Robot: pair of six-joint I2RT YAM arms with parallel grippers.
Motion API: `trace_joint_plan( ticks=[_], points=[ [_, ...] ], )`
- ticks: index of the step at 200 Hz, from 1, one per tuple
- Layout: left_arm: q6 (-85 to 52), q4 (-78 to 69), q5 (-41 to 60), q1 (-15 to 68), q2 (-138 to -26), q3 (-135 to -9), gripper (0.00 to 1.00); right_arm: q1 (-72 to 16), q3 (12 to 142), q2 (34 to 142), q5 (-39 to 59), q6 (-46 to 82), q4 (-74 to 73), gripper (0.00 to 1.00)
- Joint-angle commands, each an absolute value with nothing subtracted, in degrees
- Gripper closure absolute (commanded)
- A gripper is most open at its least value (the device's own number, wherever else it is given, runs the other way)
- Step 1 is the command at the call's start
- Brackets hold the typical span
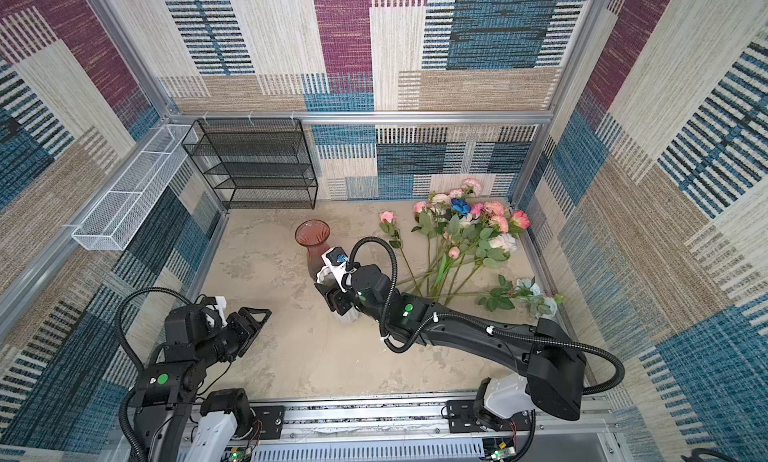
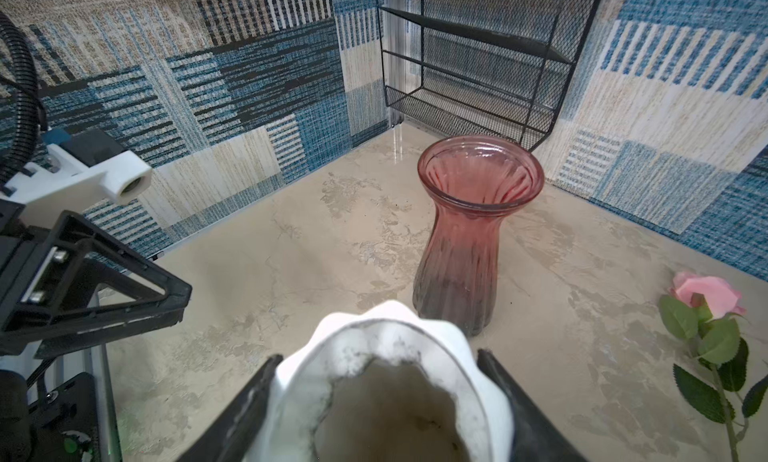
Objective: Arrange the flowers into the vase
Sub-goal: 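Slide the white vase farther from the robot toward the glass vase, release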
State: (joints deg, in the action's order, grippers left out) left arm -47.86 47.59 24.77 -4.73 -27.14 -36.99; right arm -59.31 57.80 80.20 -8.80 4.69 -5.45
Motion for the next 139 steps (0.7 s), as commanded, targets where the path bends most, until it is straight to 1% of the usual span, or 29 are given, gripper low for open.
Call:
trace_joint_plan(
  ticks=[1,63,86,115,123,134,139],
  points=[
    [-47.32,46.15,26.17,-4.66,-27.07,-37.57,0.33,-57.33,57.87,79.11,-6.81,5.49,-8.57,0.56],
    [-47.83,45.22,27.14,-4.31,-27.32,-37.17,0.32,-53.33,57.03,80.39,-2.21,7.27,-8.85,0.55],
    [-47.89,44.89,27.15,-4.14,-27.32,-37.06,0.32,-52.83,56.81,81.16,-0.75,8.08,-9.21,0.51],
    [-48.31,44.02,27.31,-3.65,-27.51,-36.57,0.32,-52.34,56.47,81.74,-1.98,8.61,-9.36,0.46],
    [-48.44,43.77,27.26,-3.46,-27.62,-36.37,0.32,-52.13,56.23,81.6,-2.09,8.83,-9.43,0.4],
    [-48.62,43.34,27.42,-3.13,-27.62,-36.22,0.32,-52.03,56.14,81.21,-2.43,8.98,-9.43,0.22],
    [-48.81,43.17,27.34,-2.89,-27.68,-36.14,0.31,-52.03,56.15,81.06,-2.56,8.97,-9.41,0.15]
  ],
)
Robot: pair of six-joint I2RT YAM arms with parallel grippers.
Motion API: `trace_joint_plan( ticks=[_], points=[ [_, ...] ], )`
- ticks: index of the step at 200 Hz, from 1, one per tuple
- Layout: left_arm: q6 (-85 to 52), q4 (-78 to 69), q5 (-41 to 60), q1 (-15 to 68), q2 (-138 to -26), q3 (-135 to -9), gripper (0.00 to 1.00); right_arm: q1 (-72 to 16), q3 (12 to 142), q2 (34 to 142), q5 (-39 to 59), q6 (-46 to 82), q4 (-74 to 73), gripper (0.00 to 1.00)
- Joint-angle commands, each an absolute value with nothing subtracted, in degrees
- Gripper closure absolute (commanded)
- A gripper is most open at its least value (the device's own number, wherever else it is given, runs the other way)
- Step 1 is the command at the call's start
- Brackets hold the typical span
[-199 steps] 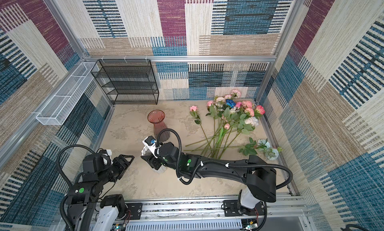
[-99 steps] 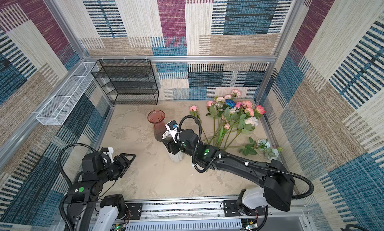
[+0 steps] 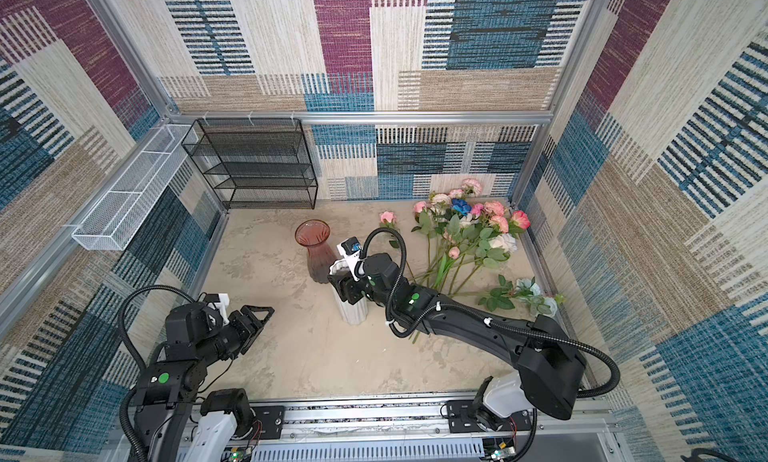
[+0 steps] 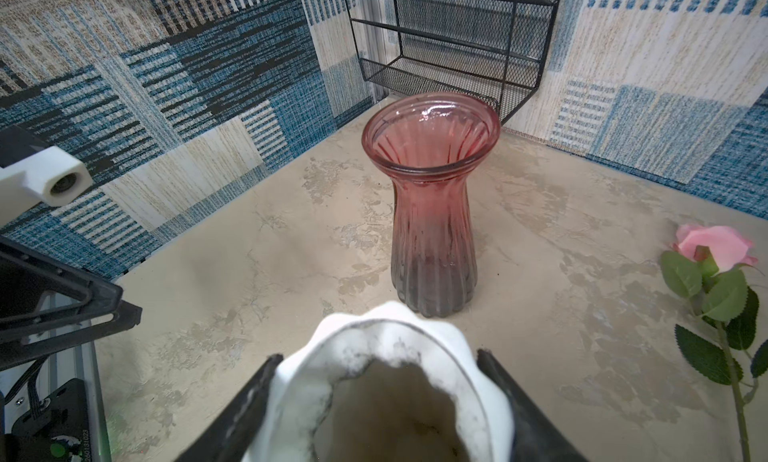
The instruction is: Arrange the flowers into the vase
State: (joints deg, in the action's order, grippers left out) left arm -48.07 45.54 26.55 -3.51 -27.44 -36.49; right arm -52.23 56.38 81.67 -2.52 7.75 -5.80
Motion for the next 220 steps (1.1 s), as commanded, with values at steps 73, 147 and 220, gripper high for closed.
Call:
trace_joint_plan(
  ticks=[73,147,220],
  points=[
    [-51.33,38.0,23.96,3.38,-28.76,-35.05,0.29,-51.99,56.3,73.53,-5.25,9.86,-8.49,0.0],
    [-53.36,24.8,7.33,18.98,-42.65,-35.3,0.38,-41.32,50.07,56.54,-11.68,20.43,-2.3,0.2],
    [-54.06,4.02,1.75,16.1,-68.47,-36.6,0.49,-39.22,44.94,51.13,-10.42,23.55,-0.01,0.22]
  ],
)
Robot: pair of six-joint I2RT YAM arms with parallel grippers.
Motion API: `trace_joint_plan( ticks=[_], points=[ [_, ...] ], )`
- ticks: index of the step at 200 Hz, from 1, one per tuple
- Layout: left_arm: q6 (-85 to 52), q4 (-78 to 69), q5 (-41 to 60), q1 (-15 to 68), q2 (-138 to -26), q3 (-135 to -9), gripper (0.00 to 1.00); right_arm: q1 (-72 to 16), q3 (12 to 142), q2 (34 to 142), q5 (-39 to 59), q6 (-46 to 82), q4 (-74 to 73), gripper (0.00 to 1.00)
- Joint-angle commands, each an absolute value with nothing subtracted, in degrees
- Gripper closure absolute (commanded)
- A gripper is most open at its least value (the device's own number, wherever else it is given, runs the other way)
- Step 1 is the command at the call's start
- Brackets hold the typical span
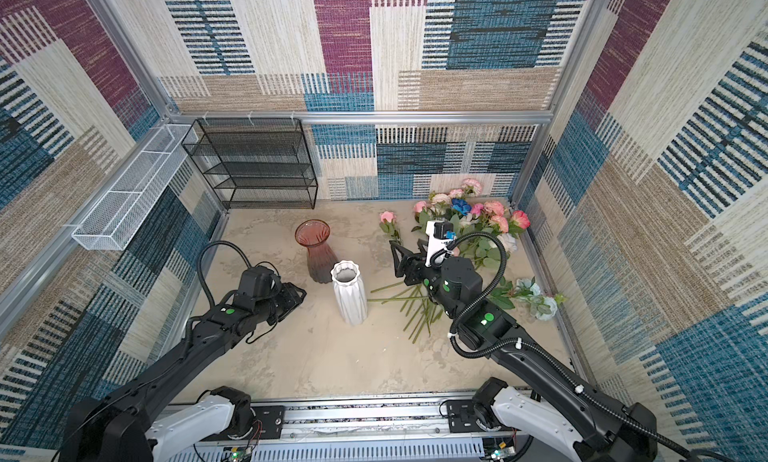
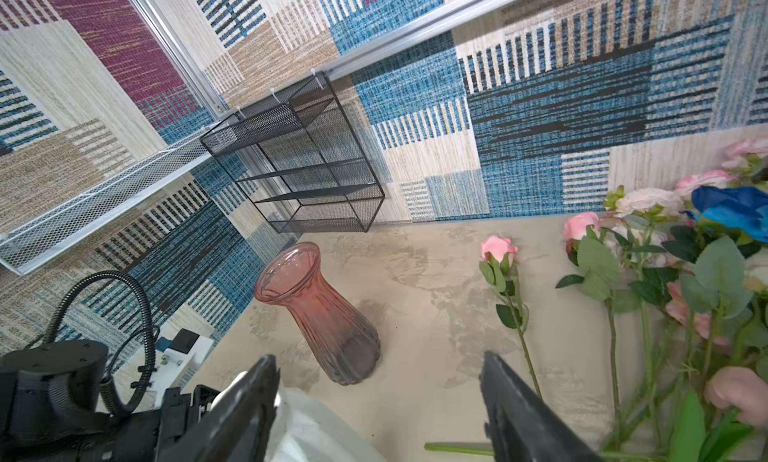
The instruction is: Arrange the flowers into the vase
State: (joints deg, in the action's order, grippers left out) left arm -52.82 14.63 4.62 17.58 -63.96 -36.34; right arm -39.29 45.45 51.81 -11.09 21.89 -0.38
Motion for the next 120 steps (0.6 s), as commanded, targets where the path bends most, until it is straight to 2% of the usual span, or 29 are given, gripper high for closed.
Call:
trace_joint_plan(
  ticks=[1,15,25,48,77,120],
  points=[
    [-54.06,3.86,1.8,16.0,-68.82,-36.72,0.49,-39.26,44.92,51.14,-10.44,23.55,-0.01,0.22],
    [-54.35,2.69,1.98,14.17,-72.47,-38.1,0.57,-39.2,44.63,50.67,-10.1,23.59,0.09,0.22],
    [-54.6,1.1,1.76,12.55,-74.42,-38.48,0.6,-39.18,44.39,50.18,-10.15,23.58,0.2,0.22],
    [-53.4,-0.4,3.14,9.94,-80.55,-41.61,0.59,-39.2,44.03,48.93,-10.71,23.29,0.52,0.22],
    [-51.83,0.39,5.43,9.93,-90.14,-47.48,0.59,-39.11,44.02,47.68,-11.53,22.88,0.82,0.23],
    [-52.3,-2.0,6.9,12.04,-98.61,-52.06,0.61,-38.85,44.26,47.21,-12.81,22.07,1.66,0.23]
  ],
)
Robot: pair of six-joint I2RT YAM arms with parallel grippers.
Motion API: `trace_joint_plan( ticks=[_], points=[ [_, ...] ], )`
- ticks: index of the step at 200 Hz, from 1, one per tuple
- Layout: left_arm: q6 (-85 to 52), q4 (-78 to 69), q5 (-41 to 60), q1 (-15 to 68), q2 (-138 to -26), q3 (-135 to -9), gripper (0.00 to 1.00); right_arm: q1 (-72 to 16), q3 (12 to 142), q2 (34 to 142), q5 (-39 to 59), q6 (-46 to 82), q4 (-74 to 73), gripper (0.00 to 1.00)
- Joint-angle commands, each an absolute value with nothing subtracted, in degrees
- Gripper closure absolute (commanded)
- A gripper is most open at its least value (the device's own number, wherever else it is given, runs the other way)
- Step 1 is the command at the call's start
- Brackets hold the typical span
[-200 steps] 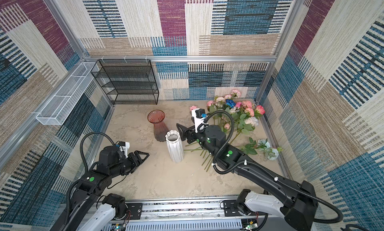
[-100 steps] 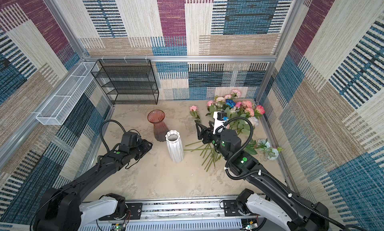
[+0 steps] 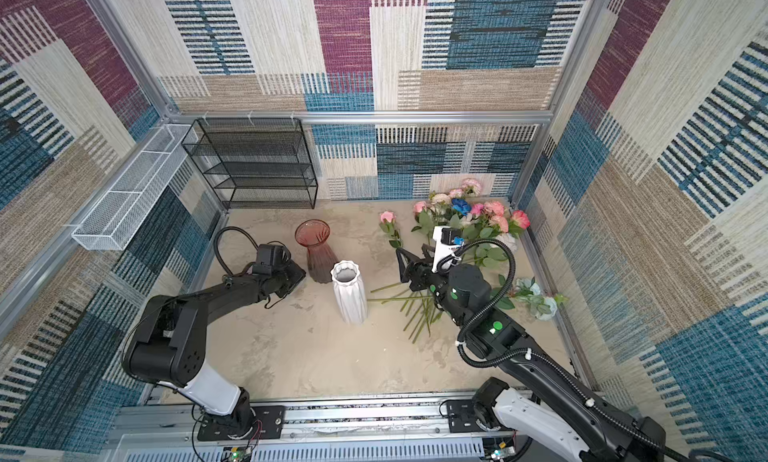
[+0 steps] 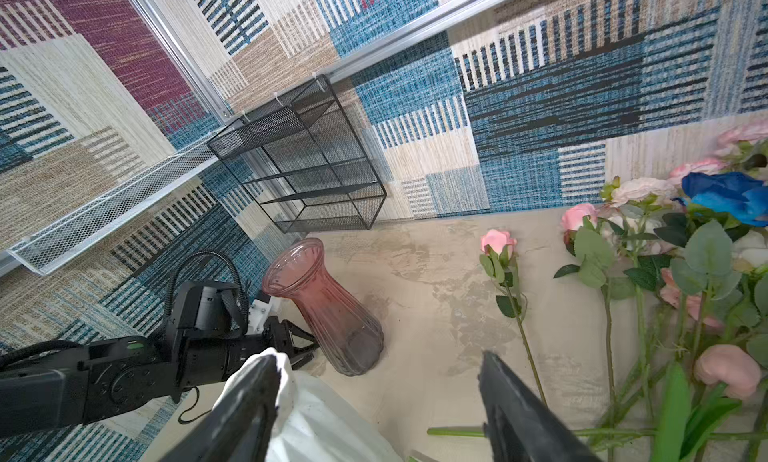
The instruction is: Arrange the flowers into the vase
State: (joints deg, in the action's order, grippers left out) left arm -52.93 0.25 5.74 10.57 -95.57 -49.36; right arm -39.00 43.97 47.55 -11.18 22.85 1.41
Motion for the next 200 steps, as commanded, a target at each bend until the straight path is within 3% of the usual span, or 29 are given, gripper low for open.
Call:
trace_joint_plan(
  ticks=[1,134,166,200],
  points=[
    [-52.25,-1.97,6.83,12.08,-98.79,-52.22,0.61,-38.85,44.23,47.2,-12.82,22.06,1.71,0.23],
    [-44.83,1.73,13.75,21.92,-119.56,-78.43,0.57,-38.41,42.45,46.58,-11.49,22.85,3.08,0.23],
    [-44.51,3.57,12.07,21.73,-116.66,-78.1,0.5,-38.41,42.35,47.33,-11.43,23.46,3.49,0.22],
    [-47.62,0.05,11.84,18.15,-106.52,-68.36,0.42,-37.87,42.98,48.76,-12.44,25.75,6.07,0.22]
  ],
)
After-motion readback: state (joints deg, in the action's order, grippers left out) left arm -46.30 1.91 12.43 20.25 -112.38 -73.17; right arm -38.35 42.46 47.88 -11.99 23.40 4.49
